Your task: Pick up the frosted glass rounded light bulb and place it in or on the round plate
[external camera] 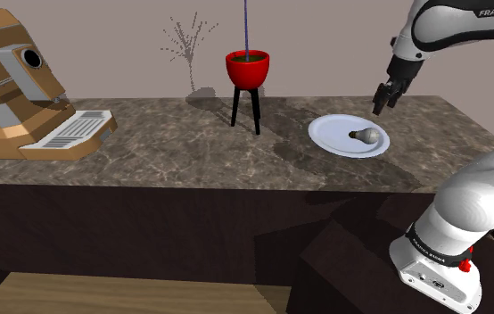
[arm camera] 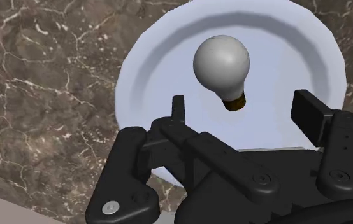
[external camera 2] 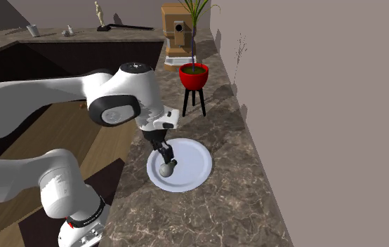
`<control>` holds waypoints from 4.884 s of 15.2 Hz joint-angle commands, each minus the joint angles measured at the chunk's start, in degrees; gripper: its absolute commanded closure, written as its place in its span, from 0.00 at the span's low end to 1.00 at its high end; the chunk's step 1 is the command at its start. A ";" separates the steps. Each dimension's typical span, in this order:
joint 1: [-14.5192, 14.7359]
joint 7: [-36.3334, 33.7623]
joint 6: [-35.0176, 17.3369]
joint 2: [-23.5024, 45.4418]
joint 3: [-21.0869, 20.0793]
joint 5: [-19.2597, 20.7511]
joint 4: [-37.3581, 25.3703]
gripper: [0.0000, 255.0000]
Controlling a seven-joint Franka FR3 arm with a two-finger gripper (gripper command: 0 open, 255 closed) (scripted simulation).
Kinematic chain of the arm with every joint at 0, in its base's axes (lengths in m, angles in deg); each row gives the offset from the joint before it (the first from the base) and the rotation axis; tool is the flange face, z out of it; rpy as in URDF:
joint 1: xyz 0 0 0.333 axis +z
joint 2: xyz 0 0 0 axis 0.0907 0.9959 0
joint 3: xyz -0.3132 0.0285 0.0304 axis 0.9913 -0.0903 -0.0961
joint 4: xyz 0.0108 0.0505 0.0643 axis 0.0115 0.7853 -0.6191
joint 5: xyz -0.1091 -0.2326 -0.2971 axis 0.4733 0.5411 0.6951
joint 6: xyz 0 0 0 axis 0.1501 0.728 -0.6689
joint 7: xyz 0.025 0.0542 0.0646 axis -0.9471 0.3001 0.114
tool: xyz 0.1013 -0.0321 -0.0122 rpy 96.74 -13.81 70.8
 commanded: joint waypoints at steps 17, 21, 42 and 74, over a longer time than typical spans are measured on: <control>-2.67 1.77 -28.10 -3.56 5.74 4.97 20.96 0.00; -2.67 1.77 -28.08 -3.57 5.73 4.97 20.96 1.00; -1.39 1.42 -16.71 -7.74 3.07 2.44 13.58 1.00; 2.68 -0.98 -32.37 8.28 3.90 1.34 13.16 0.00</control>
